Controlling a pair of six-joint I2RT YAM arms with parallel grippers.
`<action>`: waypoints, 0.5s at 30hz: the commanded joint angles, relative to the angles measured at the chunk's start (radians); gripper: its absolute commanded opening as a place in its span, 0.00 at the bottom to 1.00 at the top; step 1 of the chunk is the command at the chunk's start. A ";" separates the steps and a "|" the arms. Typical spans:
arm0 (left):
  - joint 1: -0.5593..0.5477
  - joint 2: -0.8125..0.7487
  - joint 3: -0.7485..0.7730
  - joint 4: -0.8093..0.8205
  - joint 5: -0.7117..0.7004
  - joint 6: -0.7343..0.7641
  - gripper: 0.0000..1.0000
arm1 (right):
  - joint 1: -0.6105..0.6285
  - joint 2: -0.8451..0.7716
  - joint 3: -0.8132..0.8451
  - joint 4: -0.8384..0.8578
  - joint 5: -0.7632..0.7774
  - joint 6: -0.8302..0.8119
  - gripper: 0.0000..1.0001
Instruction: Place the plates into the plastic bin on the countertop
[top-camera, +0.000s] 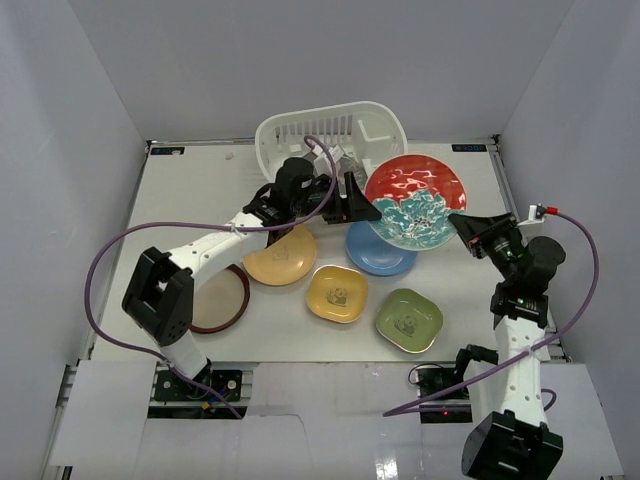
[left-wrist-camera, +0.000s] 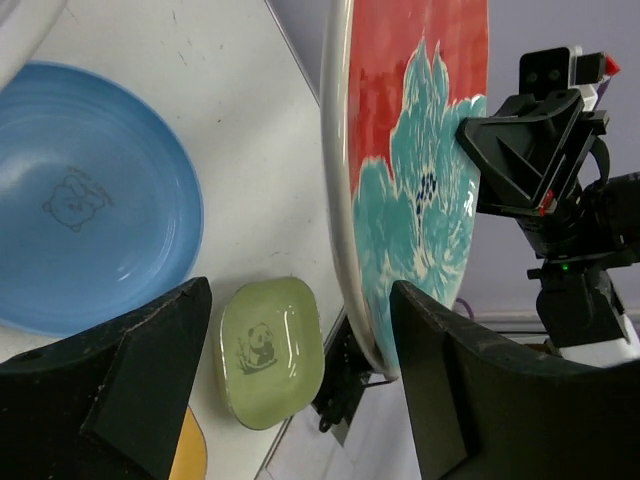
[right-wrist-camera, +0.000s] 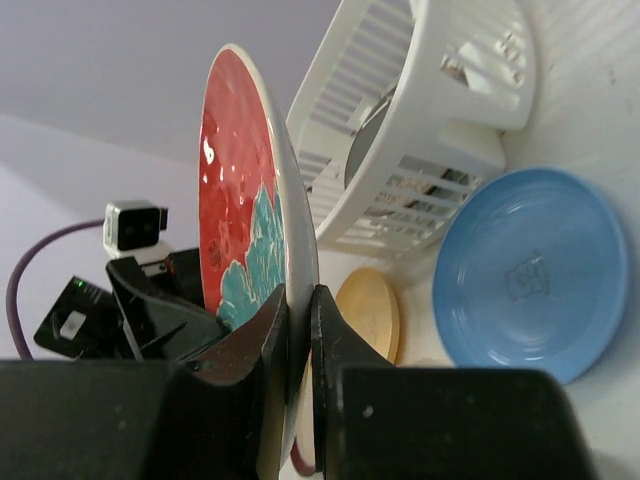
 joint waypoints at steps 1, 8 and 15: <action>-0.015 0.011 0.058 0.049 -0.010 -0.013 0.81 | 0.078 0.000 0.069 0.209 -0.042 0.071 0.08; -0.020 0.014 0.044 0.073 -0.039 -0.010 0.26 | 0.158 0.034 0.030 0.258 -0.029 0.068 0.08; -0.008 0.006 0.137 -0.022 -0.148 0.043 0.00 | 0.184 0.058 0.027 0.227 -0.026 0.022 0.23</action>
